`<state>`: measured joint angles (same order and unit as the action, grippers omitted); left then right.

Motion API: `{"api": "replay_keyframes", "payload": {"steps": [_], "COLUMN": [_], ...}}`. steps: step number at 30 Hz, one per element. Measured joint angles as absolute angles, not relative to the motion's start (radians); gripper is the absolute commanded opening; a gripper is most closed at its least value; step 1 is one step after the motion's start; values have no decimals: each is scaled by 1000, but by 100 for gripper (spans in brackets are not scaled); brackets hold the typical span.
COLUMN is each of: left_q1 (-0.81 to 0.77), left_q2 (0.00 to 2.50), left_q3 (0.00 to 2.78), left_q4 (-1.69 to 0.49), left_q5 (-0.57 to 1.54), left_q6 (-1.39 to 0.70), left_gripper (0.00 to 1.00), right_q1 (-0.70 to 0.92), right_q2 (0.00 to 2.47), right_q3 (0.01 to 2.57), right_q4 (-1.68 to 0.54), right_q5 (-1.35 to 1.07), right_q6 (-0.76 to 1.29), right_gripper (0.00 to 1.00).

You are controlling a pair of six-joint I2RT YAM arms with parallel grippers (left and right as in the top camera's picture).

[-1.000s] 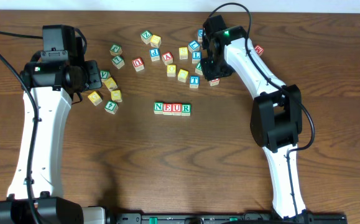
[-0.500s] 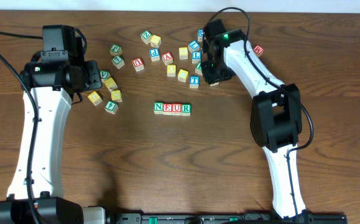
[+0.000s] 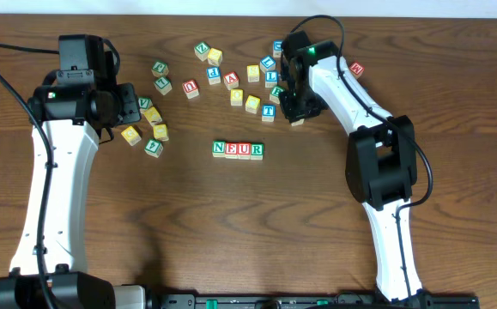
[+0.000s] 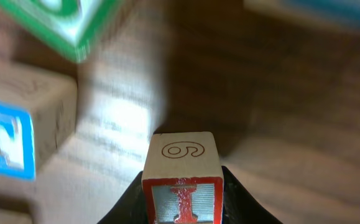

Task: Spell out NEURIPS
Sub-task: 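Lower right gripper onto the red I block in the pile and grasp, then carry the red I block down to the right of R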

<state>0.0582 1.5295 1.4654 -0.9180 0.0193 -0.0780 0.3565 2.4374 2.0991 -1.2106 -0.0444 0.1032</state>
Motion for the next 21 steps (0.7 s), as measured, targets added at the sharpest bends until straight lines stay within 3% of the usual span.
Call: {"api": "replay_keyframes", "payload": {"steps": [8, 21], "left_q1": [58, 58], "left_q2": [1530, 1530], "left_q3": [1465, 1465], "left_q4": [-918, -921], "left_q5": [20, 20], "left_q6": [-78, -78], "left_gripper": [45, 45], "right_q1": [358, 453], "right_q2": [2435, 2427], "right_q3": [2099, 2059], "right_q4": [-1364, -1398], "right_q5": [-123, -142], "right_q6": [105, 118], "right_gripper": [26, 27]}}
